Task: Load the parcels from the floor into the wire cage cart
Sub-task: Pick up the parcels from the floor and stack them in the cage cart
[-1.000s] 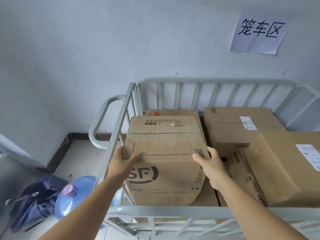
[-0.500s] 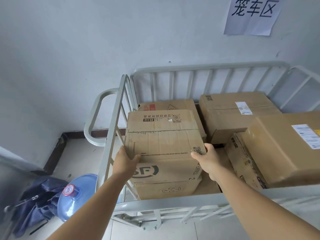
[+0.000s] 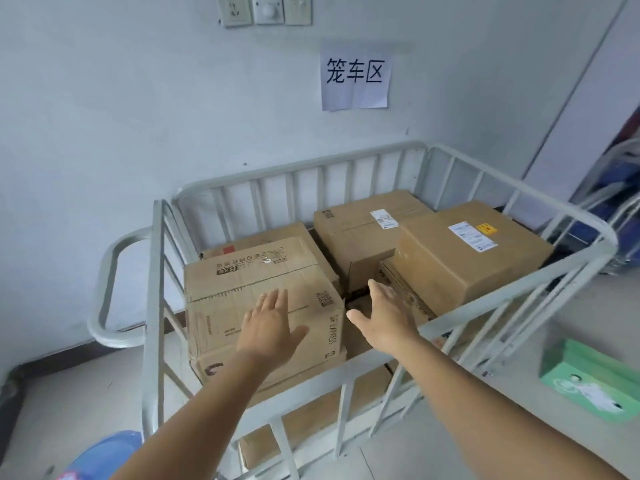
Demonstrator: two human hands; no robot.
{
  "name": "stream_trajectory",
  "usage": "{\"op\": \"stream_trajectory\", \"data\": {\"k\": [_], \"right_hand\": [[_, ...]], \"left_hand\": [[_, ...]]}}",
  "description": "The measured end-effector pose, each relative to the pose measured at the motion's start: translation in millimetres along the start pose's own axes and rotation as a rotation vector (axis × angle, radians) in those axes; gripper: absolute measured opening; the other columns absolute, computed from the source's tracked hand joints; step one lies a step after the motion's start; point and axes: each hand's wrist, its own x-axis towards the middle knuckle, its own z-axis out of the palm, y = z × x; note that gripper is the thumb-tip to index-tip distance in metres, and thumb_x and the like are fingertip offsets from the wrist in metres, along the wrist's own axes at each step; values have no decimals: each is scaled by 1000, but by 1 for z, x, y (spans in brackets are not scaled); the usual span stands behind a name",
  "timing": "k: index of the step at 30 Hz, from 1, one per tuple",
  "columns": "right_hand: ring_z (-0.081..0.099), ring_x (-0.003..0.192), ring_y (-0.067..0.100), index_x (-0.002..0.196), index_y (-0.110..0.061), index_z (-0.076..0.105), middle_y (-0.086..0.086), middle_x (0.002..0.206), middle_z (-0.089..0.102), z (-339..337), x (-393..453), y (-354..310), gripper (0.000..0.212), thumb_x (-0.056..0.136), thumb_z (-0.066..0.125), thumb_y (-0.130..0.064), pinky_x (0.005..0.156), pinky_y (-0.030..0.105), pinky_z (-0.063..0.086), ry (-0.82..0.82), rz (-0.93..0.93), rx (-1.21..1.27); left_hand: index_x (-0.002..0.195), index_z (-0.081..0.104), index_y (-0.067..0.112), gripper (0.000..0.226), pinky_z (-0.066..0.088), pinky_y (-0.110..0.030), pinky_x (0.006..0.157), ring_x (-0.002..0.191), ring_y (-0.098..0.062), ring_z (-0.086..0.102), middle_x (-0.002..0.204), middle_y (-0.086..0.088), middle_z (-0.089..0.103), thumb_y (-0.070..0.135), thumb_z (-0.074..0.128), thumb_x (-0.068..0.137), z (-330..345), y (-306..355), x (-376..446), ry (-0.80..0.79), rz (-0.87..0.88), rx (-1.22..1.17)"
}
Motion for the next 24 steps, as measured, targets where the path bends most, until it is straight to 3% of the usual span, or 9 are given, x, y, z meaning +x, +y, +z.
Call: {"op": "stream_trajectory", "data": {"k": [11,16,24], "right_hand": [[13,148,21,156,-13,12,5,162,17,-54,-109,125,78,96,47,-49,118,40,15,217,322,-38],[23,144,24,151,-11,22,6,157,28,-68,-168,196,71,96,47,-48,114,39,23,272,502,-16],[12,149,24,154,-11,13,6,161,17,-77,-258,324,77,97,42,-54,118,41,16,278,748,27]], "left_hand": [[154,8,17,74,11,-40,121,149,-21,5,161,-1,11,46,44,97,28,160,-25,-99,546,98],[154,12,16,73,14,-37,120,148,-19,12,160,0,15,49,42,96,61,239,-41,-169,717,139],[153,14,12,75,17,-37,118,146,-22,18,159,-3,19,51,43,96,127,376,-89,-243,924,232]]}}
